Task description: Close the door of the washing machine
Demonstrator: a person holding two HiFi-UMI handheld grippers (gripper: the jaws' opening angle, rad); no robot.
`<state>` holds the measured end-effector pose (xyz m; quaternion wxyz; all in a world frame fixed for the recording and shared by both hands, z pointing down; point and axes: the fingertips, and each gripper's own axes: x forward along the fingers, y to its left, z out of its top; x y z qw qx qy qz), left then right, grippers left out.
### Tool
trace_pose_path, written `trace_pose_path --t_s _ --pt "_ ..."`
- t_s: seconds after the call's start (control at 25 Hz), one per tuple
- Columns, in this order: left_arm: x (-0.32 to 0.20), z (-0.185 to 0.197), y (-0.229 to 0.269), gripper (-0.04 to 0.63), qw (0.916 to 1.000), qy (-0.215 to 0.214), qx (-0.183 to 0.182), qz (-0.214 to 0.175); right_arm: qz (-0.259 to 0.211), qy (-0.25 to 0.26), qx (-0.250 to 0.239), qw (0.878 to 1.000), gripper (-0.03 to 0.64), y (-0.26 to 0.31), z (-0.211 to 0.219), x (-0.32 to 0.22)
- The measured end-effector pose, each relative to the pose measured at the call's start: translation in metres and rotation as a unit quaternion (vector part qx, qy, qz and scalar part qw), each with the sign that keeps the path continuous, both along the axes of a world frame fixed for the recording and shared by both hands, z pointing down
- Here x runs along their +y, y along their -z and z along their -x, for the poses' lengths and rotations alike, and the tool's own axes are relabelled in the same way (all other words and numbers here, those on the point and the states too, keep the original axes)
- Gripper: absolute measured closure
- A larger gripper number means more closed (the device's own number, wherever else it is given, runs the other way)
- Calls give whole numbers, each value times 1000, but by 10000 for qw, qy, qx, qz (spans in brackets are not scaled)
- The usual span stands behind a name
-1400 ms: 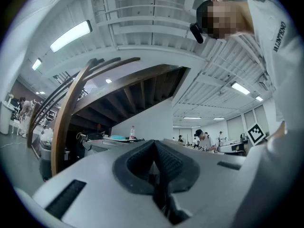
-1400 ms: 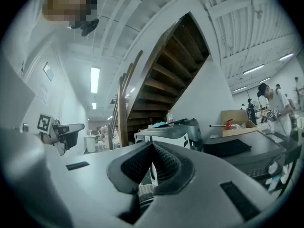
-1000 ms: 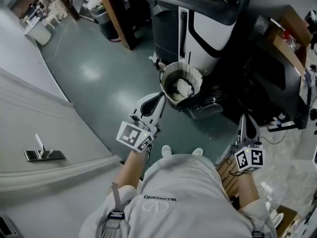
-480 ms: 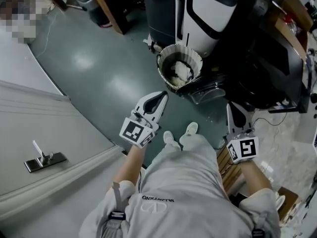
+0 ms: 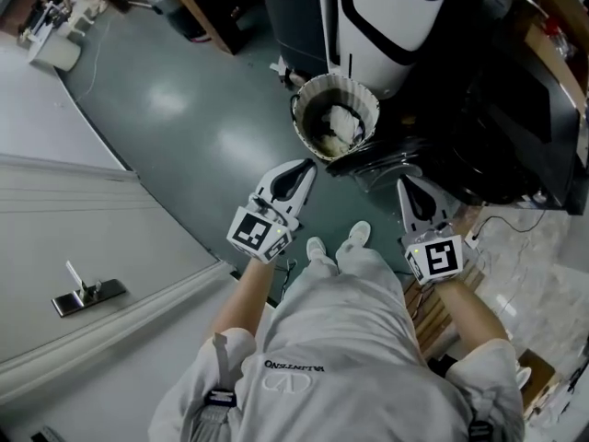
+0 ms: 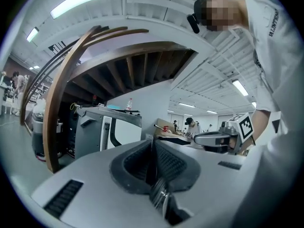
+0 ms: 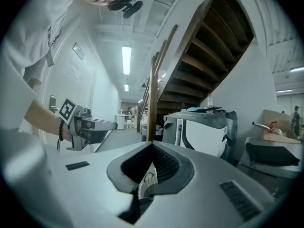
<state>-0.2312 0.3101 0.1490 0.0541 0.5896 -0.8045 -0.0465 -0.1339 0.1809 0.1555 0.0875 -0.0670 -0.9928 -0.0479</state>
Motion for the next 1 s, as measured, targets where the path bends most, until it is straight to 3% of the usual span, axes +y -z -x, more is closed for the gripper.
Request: trace_pose_path --t_s 0.2,0.6,1.0 --pt "-33 -1 -30 526 9988 -162 -197 420 300 345 115 9989 606 -26 9 -17" --pt "-67 7 -108 475 9943 -591 112 886 322 695 525 9957 606 -93 28 -16" --pt "-85 31 -197 451 9838 -1068 346 1395 436 359 944 9939 606 -165 43 -20"
